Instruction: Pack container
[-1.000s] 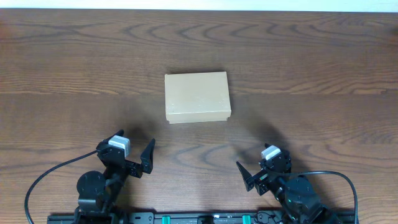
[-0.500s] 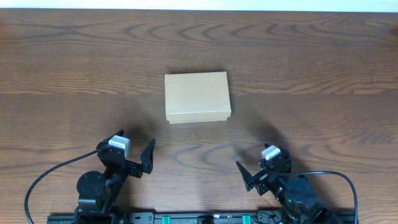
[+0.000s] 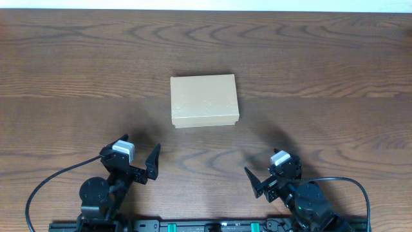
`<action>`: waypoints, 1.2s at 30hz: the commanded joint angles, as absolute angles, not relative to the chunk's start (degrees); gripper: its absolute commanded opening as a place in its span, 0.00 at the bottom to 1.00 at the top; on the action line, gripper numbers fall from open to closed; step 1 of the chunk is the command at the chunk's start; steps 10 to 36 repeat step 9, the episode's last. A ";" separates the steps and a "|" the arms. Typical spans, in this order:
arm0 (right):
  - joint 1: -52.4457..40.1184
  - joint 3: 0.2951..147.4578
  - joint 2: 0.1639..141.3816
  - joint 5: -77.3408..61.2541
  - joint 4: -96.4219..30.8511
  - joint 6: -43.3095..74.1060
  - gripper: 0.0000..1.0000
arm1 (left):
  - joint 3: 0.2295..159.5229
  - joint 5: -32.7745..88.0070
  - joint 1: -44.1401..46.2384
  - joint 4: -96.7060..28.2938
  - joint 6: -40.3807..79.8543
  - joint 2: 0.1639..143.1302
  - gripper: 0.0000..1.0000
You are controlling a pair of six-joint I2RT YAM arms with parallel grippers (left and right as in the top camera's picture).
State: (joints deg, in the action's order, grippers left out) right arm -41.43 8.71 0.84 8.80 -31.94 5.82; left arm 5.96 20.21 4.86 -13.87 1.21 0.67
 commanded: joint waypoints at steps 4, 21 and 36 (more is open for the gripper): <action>-42.02 8.54 0.34 9.19 -31.92 5.26 0.99 | 4.54 20.38 4.51 -14.15 0.36 0.25 0.95; -42.02 8.54 0.34 9.19 -31.92 5.26 0.99 | 4.56 20.40 4.51 -14.15 0.36 0.25 0.95; -42.02 8.54 0.34 9.19 -31.92 5.26 0.99 | 4.56 20.40 4.51 -14.15 0.36 0.25 0.95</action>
